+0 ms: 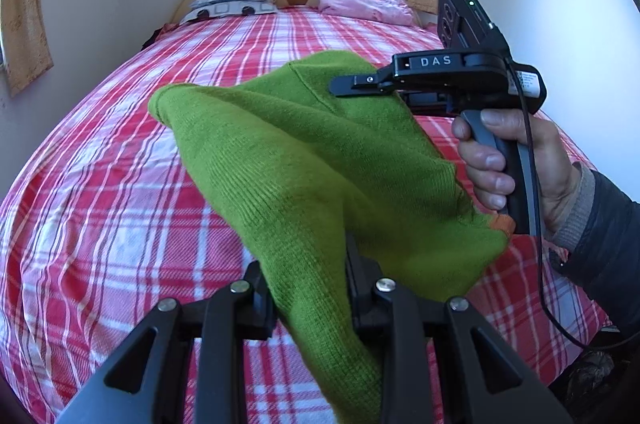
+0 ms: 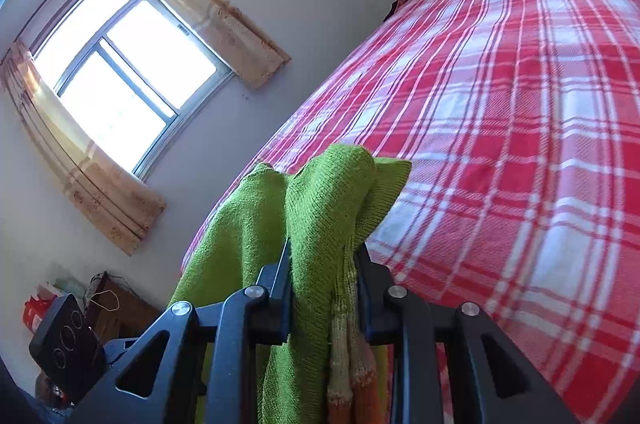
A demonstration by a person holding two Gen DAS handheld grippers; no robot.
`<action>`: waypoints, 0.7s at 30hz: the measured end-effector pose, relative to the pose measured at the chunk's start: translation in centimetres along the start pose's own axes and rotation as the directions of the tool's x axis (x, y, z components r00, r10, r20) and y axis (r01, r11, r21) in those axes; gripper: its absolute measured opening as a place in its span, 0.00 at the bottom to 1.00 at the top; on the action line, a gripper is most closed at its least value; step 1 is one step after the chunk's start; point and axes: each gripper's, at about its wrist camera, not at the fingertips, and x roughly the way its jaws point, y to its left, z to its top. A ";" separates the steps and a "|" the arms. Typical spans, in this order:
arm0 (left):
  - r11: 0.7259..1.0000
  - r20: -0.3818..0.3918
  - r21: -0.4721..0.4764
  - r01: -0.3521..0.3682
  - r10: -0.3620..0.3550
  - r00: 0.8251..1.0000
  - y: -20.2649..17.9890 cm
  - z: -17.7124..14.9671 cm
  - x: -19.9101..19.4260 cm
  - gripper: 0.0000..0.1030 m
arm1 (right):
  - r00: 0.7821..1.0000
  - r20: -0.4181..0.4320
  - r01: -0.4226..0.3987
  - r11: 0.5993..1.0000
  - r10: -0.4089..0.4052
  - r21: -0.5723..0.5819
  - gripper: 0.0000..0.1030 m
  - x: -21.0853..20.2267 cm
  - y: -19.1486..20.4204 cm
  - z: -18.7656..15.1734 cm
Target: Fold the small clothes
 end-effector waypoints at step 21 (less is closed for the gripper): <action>0.999 -0.028 -0.043 -0.016 0.015 0.999 1.9 -3.2 1.5 0.28 | 0.996 -0.087 0.038 0.999 -0.037 0.017 0.25 4.9 -1.3 0.3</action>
